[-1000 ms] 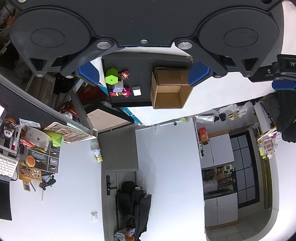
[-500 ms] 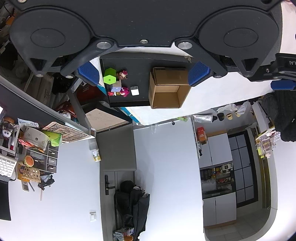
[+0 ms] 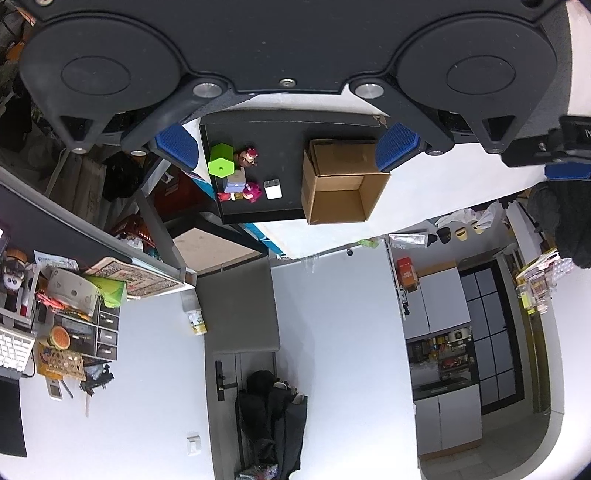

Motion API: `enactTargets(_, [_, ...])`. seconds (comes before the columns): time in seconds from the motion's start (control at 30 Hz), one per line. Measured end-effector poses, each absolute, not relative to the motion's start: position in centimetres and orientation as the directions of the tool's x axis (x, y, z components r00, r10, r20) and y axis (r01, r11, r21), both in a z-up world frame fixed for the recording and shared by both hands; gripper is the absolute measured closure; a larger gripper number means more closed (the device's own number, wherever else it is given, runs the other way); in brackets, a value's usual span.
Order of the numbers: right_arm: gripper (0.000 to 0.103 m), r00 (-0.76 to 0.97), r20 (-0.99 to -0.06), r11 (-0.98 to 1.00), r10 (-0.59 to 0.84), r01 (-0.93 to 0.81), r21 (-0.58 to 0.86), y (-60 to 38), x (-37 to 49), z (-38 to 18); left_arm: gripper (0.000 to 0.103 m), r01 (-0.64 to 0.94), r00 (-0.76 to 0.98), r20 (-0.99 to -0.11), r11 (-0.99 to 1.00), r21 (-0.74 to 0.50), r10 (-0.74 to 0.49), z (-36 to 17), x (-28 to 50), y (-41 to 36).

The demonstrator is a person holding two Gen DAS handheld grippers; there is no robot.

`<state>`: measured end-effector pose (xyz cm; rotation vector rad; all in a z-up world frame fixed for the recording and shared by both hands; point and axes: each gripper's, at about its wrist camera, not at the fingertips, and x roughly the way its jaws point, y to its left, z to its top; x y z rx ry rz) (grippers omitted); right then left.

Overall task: Organize rigid objects
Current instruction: 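Move the right tool down toward the green hexagonal block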

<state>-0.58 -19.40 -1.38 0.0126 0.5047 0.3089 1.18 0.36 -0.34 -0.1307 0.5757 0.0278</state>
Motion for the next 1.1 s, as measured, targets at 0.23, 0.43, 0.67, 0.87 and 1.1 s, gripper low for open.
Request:
enactTargets(0.23, [0.000,0.811,-0.517,0.960,0.274,-0.261,0.099,-19.4,1.9,-3.0,0.001,-0.070,0.827,-0.562,0.988,-0.139,-0.021,-1.3,3.5,1.5])
enactTargets(0.43, [0.000,0.802,-0.537,0.965,0.261,-0.236,0.116,-19.4,4.0,-3.9,0.001,-0.068,0.808,-0.588,0.984,-0.162,-0.041,-2.2,6.2,2.5])
enactTargets(0.67, [0.000,0.794,-0.554,0.968,0.249,-0.193,0.158,-19.5,7.4,-4.7,0.001,-0.083,0.782,-0.621,0.979,-0.186,-0.052,-3.0,9.3,4.1])
enactTargets(0.87, [0.000,0.784,-0.570,0.969,0.245,-0.177,0.174,-19.3,10.1,-5.6,0.003,-0.086,0.764,-0.642,0.974,-0.207,-0.069,-3.6,12.3,5.3])
enactTargets(1.1, [0.006,0.752,-0.619,0.973,0.228,-0.144,0.183,-19.0,13.4,-7.2,0.003,-0.096,0.731,-0.676,0.966,-0.239,-0.095,-5.3,16.0,6.6])
